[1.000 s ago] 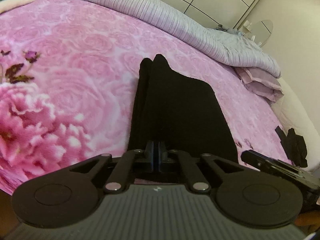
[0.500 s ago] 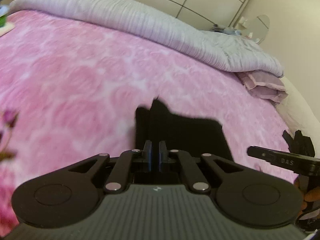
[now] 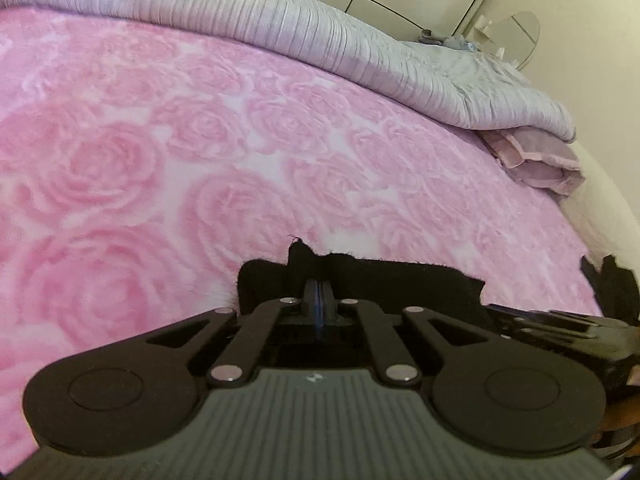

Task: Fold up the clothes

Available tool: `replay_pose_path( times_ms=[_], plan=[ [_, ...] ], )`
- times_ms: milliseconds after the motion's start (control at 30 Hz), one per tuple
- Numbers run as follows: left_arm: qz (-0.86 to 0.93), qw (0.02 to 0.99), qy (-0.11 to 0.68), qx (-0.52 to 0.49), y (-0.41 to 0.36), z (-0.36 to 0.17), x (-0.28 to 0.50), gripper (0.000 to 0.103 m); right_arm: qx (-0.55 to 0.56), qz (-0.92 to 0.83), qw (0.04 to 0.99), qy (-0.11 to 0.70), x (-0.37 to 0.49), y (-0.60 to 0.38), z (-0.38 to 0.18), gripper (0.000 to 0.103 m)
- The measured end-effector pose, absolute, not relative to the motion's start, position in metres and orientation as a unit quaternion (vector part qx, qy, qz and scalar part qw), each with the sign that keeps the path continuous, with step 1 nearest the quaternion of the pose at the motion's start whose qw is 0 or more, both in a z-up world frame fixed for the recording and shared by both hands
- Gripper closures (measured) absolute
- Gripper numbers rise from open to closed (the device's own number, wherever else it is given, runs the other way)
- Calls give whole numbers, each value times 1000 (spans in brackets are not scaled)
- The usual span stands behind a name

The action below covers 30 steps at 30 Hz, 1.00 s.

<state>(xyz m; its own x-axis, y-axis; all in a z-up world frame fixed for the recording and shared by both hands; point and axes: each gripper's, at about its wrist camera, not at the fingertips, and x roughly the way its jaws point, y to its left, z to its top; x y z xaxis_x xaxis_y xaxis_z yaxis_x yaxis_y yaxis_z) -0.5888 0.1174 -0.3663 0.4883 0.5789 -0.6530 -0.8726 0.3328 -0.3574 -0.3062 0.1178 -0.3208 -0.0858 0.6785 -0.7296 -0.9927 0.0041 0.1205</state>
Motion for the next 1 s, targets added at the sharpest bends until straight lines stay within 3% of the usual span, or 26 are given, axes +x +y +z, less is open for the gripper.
replay_pose_path(
  times_ms=[233,400,567,733,800,833,900,1000],
  plan=[
    [484,774,221,-342,40,-333,-613,101,-199,685,617,333,-295,19,-276,84],
    [470,764,240,-371,-20,-341,-614,100,-216,701,594,330,-318,-41,-273,84],
    [481,742,265,-383,-26,-373,-604,101,-237,692,581,359,-331,-45,-300,84],
    [510,727,295,-353,-38,-354,-588,101,-258,680,591,349,-341,-48,-297,83],
    [519,721,302,-346,-49,-344,-584,98,-263,672,597,350,-344,-58,-293,76],
    [524,717,307,-342,-56,-340,-582,96,-265,667,601,351,-344,-62,-292,60],
    [534,710,319,-329,-69,-334,-576,83,-267,655,611,355,-344,-72,-291,44],
    [538,711,324,-315,-88,-324,-571,76,-255,652,619,356,-342,-84,-283,42]
  ],
)
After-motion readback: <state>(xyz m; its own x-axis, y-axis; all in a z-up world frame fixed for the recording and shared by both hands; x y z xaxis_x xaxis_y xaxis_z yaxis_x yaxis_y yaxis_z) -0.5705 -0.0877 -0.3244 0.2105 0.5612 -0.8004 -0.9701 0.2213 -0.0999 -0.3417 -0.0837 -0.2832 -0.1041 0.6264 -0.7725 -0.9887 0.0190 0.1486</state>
